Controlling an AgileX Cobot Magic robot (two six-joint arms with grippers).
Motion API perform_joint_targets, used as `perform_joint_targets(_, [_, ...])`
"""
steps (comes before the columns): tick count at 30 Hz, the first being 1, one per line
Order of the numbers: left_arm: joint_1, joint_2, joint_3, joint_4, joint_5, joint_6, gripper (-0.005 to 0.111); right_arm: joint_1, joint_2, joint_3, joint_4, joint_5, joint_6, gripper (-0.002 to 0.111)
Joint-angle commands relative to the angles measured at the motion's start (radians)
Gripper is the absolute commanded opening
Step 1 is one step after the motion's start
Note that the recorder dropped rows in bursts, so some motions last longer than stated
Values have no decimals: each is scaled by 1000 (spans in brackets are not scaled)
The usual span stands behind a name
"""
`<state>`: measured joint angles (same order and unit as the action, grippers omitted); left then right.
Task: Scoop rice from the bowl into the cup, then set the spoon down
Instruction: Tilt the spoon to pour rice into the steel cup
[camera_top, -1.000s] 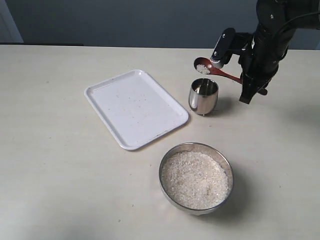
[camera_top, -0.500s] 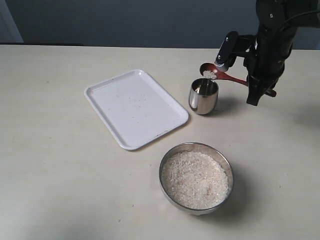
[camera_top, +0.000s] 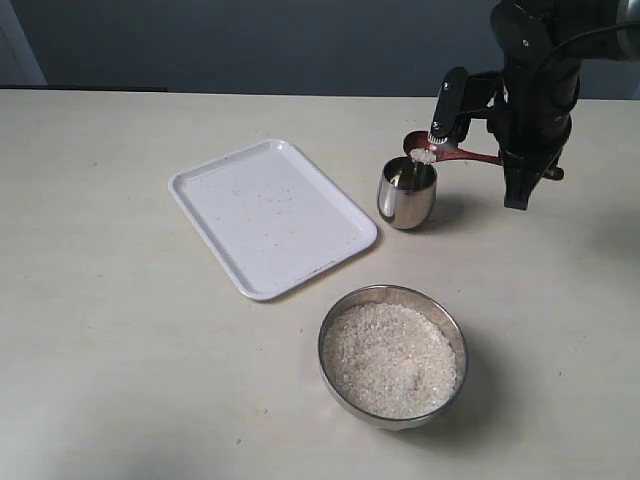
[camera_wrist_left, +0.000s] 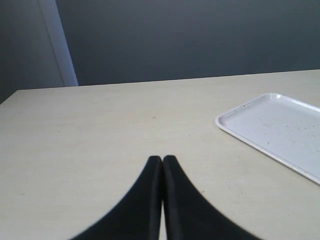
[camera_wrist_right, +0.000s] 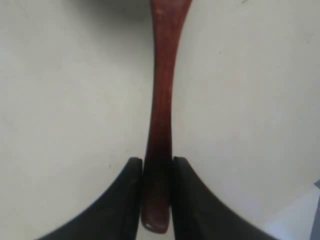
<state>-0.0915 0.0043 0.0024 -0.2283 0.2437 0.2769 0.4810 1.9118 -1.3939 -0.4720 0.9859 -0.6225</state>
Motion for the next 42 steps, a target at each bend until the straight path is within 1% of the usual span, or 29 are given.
perform_joint_targets(1, [-1, -4, -2, 1, -9, -5, 1, 5, 0, -8, -57, -29, 37, -1])
perform_joint_targets(4, [-1, -4, -2, 1, -9, -5, 1, 23, 0, -8, -69, -41, 37, -1])
perform_joint_targets(9, [-1, -4, -2, 1, -9, -5, 1, 54, 21, -8, -162, -13, 42, -1])
perform_joint_targets(14, [-1, -4, -2, 1, -9, -5, 1, 75, 52, -8, -179, -2, 51, -1])
perform_joint_targets(18, [-1, -4, -2, 1, -9, -5, 1, 101, 67, -8, -282, -2, 108, -1])
perform_joint_targets(22, [-1, -4, -2, 1, -9, -5, 1, 113, 71, -8, -307, 2, 111, -1])
perform_joint_targets(27, [-1, -4, -2, 1, -9, -5, 1, 134, 71, -8, -391, 2, 158, -1])
perform_joint_targets(33, [-1, -4, -2, 1, -9, -5, 1, 138, 71, -8, -432, 63, 184, -1])
perform_joint_targets(38, [-1, -4, -2, 1, -9, -5, 1, 143, 71, -8, -443, 66, 207, -1])
perform_joint_targets(42, [-1, -4, -2, 1, -9, -5, 1, 175, 71, -6, -482, 93, 218, -1])
